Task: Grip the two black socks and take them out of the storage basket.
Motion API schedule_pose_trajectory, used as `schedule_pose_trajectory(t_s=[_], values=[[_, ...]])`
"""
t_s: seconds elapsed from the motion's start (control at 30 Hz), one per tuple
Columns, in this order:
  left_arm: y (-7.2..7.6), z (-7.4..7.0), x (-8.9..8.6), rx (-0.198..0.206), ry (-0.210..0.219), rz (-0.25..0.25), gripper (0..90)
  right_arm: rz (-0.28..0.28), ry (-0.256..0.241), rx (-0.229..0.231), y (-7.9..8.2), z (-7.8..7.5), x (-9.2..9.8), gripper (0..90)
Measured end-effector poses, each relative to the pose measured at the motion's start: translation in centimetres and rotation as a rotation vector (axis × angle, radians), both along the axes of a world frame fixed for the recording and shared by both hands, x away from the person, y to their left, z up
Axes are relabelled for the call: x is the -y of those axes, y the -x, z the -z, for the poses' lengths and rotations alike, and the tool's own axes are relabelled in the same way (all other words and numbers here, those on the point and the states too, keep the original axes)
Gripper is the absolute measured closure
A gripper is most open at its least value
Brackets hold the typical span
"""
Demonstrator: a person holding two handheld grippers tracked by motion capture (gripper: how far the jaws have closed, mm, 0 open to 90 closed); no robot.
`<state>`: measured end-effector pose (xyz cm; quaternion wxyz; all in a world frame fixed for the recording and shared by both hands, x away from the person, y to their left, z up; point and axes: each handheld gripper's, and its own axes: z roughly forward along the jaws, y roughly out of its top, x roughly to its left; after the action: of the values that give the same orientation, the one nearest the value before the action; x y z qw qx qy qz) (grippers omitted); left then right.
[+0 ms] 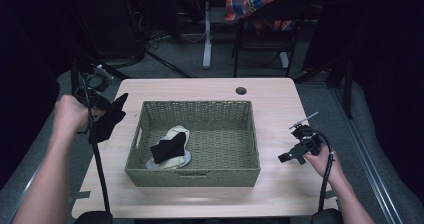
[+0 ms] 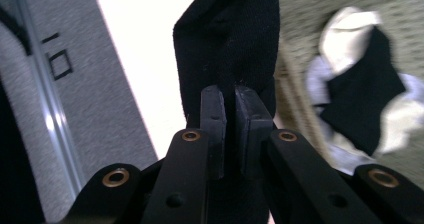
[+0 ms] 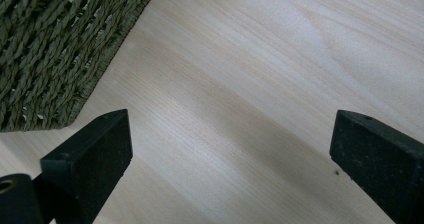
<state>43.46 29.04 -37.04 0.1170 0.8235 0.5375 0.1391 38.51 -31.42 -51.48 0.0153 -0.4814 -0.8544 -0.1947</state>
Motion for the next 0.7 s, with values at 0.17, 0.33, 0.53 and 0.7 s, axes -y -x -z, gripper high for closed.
schedule_pose_trajectory(t_s=[0.17, 0.33, 0.53, 0.7], values=[[-0.4, 2.2, -1.1, -0.021, 0.032, -0.036, 84.2, -0.029, 0.013, -0.017, -0.2, -0.2, 0.1, 3.2], [-0.7, 4.7, -2.0, -0.048, 0.055, -0.076, 84.1, -0.028, 0.015, -0.015, -0.2, -0.1, 0.1, 3.2], [-1.2, 7.9, -2.5, -0.094, 0.066, -0.118, 84.1, -0.019, 0.009, -0.012, -0.1, 0.0, 0.0, 3.2], [-1.3, 10.5, -2.8, -0.128, 0.08, -0.147, 84.1, -0.024, 0.009, -0.015, -0.2, -0.1, 0.1, 3.2]])
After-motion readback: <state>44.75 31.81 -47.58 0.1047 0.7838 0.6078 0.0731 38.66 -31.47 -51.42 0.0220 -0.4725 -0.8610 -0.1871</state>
